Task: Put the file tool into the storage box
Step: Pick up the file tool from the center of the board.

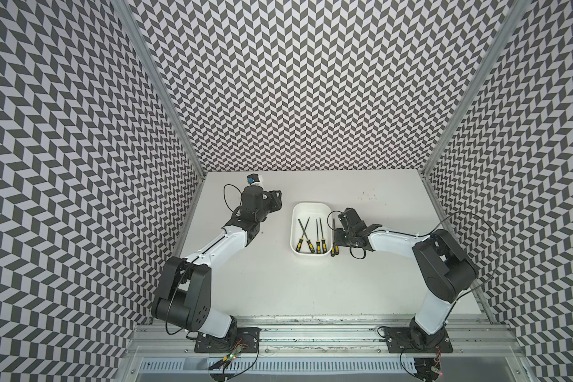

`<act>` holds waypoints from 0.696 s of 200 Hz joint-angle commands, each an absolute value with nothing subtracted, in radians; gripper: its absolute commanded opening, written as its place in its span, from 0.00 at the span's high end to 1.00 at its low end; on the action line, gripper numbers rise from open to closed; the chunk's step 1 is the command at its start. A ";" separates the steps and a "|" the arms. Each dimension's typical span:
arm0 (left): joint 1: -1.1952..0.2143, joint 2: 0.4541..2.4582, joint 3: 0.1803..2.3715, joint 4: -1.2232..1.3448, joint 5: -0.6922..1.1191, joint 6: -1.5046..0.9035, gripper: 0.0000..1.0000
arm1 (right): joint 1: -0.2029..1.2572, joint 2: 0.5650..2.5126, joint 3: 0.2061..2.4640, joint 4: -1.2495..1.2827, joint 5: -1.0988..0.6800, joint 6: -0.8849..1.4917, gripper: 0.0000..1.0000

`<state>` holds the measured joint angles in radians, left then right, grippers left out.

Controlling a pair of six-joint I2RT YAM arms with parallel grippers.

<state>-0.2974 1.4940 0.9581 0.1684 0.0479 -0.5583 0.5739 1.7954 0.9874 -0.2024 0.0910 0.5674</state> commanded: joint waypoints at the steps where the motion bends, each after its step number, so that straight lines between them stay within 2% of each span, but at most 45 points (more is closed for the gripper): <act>1: -0.285 1.463 0.943 0.198 0.064 -0.552 0.57 | 0.594 1.830 1.008 -0.205 0.120 0.573 0.54; 48: -0.284 1.459 0.937 0.202 0.070 -0.557 0.57 | 0.618 1.838 1.024 -0.237 0.190 0.568 0.55; 139: -0.274 1.425 0.926 0.206 0.072 -0.561 0.57 | 0.666 1.891 1.049 -0.295 0.306 0.570 0.64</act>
